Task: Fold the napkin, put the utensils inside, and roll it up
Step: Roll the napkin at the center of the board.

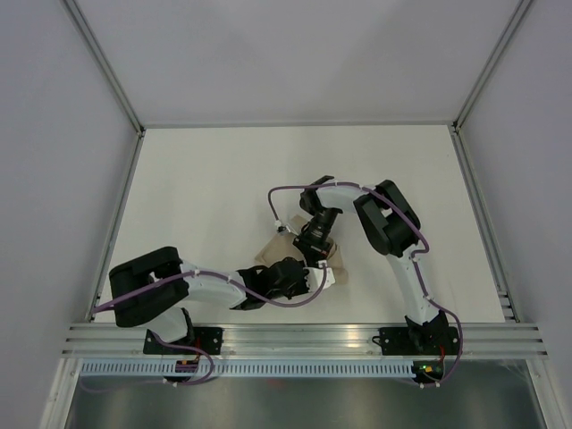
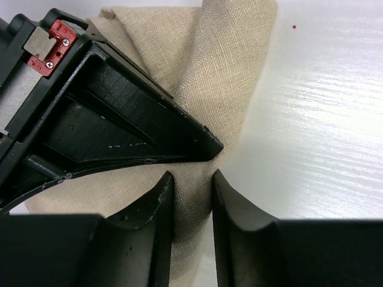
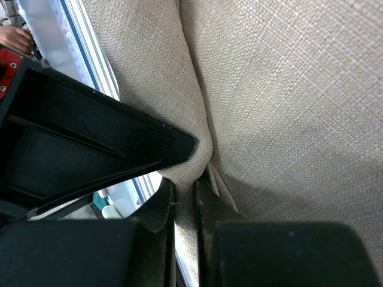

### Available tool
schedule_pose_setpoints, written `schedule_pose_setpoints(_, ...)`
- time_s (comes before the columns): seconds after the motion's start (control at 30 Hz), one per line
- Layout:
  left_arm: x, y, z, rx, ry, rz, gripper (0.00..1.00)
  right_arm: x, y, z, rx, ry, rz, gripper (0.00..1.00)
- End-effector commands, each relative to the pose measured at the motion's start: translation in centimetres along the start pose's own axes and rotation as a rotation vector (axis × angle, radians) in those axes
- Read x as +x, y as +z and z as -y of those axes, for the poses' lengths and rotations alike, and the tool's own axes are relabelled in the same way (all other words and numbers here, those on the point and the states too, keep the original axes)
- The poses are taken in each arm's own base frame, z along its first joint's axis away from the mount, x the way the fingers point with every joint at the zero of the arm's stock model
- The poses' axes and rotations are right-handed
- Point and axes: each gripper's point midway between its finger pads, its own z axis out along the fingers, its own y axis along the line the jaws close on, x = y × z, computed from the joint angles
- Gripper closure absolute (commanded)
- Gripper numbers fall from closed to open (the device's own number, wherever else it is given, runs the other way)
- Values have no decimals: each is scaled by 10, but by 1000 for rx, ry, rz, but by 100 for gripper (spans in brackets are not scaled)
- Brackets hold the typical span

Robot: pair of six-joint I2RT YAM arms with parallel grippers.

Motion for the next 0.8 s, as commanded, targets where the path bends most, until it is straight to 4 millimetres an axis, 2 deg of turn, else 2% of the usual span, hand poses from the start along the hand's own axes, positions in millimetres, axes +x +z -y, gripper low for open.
schedule_pose_setpoints(0.0, 20, 6, 16, 92, -95, -46, 86, 30, -2, 106, 342, -117, -180, 87)
schedule_pose_setpoints(0.03, 17, 7, 19, 119, -110, -30, 90, 25, -7, 100, 336, -129, -145, 76)
schedule_pose_setpoints(0.1, 17, 8, 21, 153, -152, -21, 95, 18, -14, 94, 335, -145, -97, 66)
schedule_pose_setpoints(0.13, 15, 8, 25, 185, -168, -4, 96, 10, -26, 88, 350, -167, -46, 55)
schedule_pose_setpoints(0.2, 16, 10, 25, 212, -209, 2, 98, -1, -38, 75, 330, -193, 34, 48)
schedule_pose_setpoints(0.23, 15, 9, 29, 245, -222, 10, 98, -9, -54, 68, 354, -211, 91, 44)
schedule_pose_setpoints(0.3, 16, 10, 27, 261, -253, 14, 98, -19, -70, 56, 358, -223, 173, 42)
schedule_pose_setpoints(0.33, 16, 9, 30, 289, -265, 20, 98, -28, -89, 51, 402, -244, 240, 41)
schedule_pose_setpoints(0.4, 13, 9, 30, 328, -308, 34, 98, -32, -104, 43, 423, -228, 321, 41)
schedule_pose_setpoints(0.43, 16, 9, 27, 331, -338, 31, 98, -40, -127, 40, 477, -248, 402, 40)
schedule_pose_setpoints(0.5, 14, 9, 24, 347, -366, 43, 98, -38, -142, 38, 510, -224, 470, 40)
schedule_pose_setpoints(0.53, 11, 7, 27, 380, -384, 53, 98, -42, -166, 35, 572, -255, 544, 40)
schedule_pose_setpoints(0.57, 12, 8, 23, 383, -424, 51, 98, -40, -174, 33, 591, -266, 570, 40)
schedule_pose_setpoints(0.6, 9, 7, 22, 402, -441, 61, 98, -32, -172, 34, 601, -278, 573, 39)
schedule_pose_setpoints(0.63, 9, 7, 23, 418, -460, 62, 98, -31, -186, 28, 650, -320, 607, 39)
schedule_pose_setpoints(0.67, 10, 8, 22, 422, -503, 59, 98, -30, -187, 25, 672, -348, 616, 39)
schedule_pose_setpoints(0.7, 8, 8, 22, 432, -505, 80, 98, -21, -182, 20, 684, -376, 616, 39)
schedule_pose_setpoints(0.73, 6, 8, 21, 434, -570, 80, 98, -23, -184, 19, 713, -412, 636, 38)
schedule_pose_setpoints(0.77, 8, 9, 24, 443, -594, 75, 98, -14, -172, 21, 708, -412, 625, 38)
